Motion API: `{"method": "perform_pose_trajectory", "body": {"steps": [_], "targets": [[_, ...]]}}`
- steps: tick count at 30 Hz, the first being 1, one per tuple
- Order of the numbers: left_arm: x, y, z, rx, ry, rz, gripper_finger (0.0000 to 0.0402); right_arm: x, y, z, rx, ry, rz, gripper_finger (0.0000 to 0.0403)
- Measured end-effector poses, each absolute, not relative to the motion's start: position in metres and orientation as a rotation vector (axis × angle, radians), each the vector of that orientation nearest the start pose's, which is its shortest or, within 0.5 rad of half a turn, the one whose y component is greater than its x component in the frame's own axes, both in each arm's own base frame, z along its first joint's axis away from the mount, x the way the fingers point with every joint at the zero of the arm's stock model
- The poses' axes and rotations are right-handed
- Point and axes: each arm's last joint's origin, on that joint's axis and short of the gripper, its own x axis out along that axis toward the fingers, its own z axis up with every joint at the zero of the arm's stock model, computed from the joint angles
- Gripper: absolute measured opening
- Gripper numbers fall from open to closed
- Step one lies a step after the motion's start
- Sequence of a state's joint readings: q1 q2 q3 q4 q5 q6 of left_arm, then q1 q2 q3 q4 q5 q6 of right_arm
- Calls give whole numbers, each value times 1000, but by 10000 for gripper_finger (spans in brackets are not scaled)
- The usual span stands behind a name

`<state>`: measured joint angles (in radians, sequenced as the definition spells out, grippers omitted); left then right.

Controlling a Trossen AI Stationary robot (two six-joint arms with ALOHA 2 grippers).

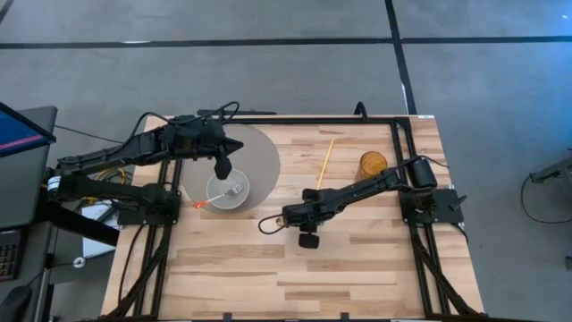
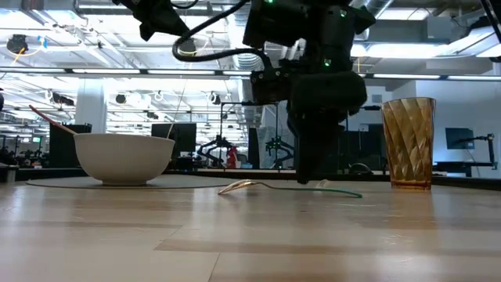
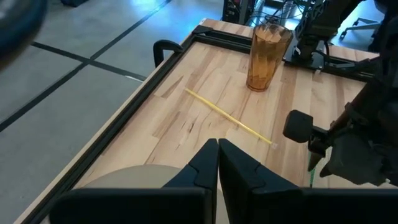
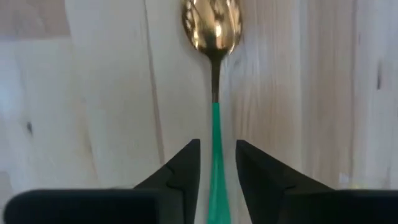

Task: Pick & Place Utensil
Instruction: Put the green spoon into the gray bowl on the gray mat

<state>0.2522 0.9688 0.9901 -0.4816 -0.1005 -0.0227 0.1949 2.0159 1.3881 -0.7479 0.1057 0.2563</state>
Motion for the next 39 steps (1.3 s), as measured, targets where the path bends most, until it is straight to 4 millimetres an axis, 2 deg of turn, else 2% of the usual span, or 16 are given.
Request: {"method": "perform_pose_trajectory", "body": {"steps": [4,9,12,16,19,24,30,35,39], "targets": [[194,53,343,-57,459,352,13,370,67,139,46,1411,-78,108],[193,53,343,-58,461,352,13,365,65,134,37,1418,-112,103],[193,53,343,-57,462,352,13,366,65,134,49,1421,-89,83],[193,53,343,-57,462,352,13,367,66,134,46,1413,-79,25],[193,53,343,-57,462,352,13,369,66,136,42,1407,-73,19],[193,53,343,-57,462,352,13,378,67,144,28,1364,-59,41],[193,53,343,-58,463,352,13,387,62,161,-90,1323,-52,10],[194,52,342,-61,467,340,13,390,49,169,-180,1326,-148,33],[196,44,333,-81,492,219,13,390,37,175,-238,1335,-251,28]]}}
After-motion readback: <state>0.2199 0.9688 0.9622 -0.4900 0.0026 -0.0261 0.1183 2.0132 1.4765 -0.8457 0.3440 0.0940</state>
